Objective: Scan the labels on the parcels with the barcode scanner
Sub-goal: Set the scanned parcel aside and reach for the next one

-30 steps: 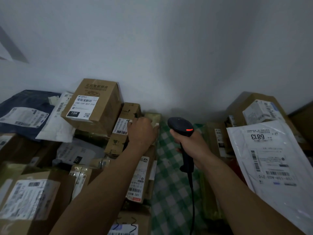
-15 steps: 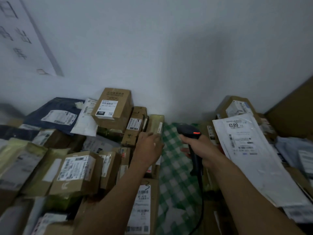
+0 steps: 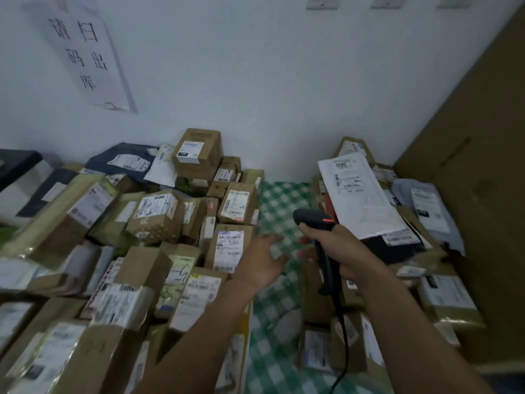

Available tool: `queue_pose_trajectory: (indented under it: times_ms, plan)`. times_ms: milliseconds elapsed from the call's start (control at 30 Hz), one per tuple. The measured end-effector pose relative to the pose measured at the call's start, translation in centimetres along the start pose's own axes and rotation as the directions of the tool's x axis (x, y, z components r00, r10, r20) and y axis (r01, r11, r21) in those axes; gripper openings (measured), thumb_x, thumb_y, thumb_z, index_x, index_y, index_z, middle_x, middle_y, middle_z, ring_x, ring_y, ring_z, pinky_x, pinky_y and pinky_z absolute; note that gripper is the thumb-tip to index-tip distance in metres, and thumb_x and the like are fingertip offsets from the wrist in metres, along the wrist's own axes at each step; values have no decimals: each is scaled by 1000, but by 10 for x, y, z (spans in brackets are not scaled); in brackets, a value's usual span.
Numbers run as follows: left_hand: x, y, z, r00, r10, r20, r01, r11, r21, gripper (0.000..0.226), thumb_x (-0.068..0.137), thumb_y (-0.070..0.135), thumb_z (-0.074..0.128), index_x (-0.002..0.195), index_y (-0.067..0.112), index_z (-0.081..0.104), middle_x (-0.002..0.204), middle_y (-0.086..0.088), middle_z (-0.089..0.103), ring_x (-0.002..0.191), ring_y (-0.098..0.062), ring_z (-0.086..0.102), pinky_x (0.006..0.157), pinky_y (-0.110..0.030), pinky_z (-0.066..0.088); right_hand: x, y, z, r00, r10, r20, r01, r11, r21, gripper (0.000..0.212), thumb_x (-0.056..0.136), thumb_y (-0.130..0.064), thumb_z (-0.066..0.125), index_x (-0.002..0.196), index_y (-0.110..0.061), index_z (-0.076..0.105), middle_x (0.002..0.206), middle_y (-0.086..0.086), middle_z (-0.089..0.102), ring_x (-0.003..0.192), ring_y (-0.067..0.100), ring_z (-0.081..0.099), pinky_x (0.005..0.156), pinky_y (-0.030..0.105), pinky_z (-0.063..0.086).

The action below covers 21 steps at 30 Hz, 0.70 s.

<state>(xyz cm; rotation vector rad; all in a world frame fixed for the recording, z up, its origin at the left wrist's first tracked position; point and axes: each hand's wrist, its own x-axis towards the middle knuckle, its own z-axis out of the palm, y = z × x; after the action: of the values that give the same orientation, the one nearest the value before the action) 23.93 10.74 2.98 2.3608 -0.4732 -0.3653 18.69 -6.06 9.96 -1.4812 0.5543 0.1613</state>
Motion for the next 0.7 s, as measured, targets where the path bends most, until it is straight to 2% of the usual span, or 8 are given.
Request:
queue_pose_trajectory:
  times_ms: [133,200,267,333,433,500,633,700]
  plan:
    - [-44,18,37,999,-17,52,20,998,-51,48,95,36,71,139,20,61,136,5,60,122,-16,60,100,-27,47,-45,36,-17,998,21,-58,-20,1000,21,10,95,-25,74,101,-18,70,86,8,77,68,23,75,61,36,57]
    - [-56,27,54,994,-46,95,57,992,-113,41,95,31,71,133,20,64,125,6,65,107,-11,62,88,-23,47,-60,55,-32,995,43,-95,-41,999,25,15,95,-27,74,100,-14,72,87,11,76,72,26,74,62,37,54]
    - [-64,36,71,981,-78,180,108,980,-165,40,91,37,74,128,22,67,120,7,68,100,-10,62,90,-26,49,-72,76,-50,987,87,-134,-82,996,41,25,93,-31,76,105,-9,74,90,13,76,83,32,75,65,37,53]
    - [-69,45,90,957,-51,287,123,963,-239,45,87,46,73,122,19,69,120,3,70,106,-16,65,94,-31,53,-83,93,-67,976,117,-185,-106,992,70,26,93,-30,76,106,-8,74,89,13,77,81,31,75,60,34,52]
    - [-78,58,121,910,41,413,10,993,-120,53,91,49,72,138,27,59,135,5,63,110,-6,56,93,-20,49,-96,110,-91,953,163,-253,-138,984,117,23,94,-30,76,107,-11,72,94,7,77,77,22,74,55,28,50]
    - [-85,66,140,898,29,439,54,983,-176,78,77,62,81,143,36,51,140,14,56,121,-6,54,107,-32,48,-100,122,-104,944,185,-274,-153,979,134,24,94,-31,75,108,-12,71,103,7,77,90,24,76,59,31,49]
    - [-85,57,177,879,-115,463,191,974,-121,109,62,77,80,153,34,38,151,10,50,134,-16,52,113,-40,43,-111,140,-119,936,202,-287,-162,974,159,27,94,-32,75,112,-13,69,108,8,75,93,25,76,59,31,49]
    - [-89,50,183,865,-192,464,283,950,-133,105,72,65,80,158,36,27,152,4,50,138,-24,50,112,-37,42,-116,145,-123,937,200,-285,-158,973,166,26,94,-31,75,112,-14,69,108,8,75,93,24,76,58,30,49]
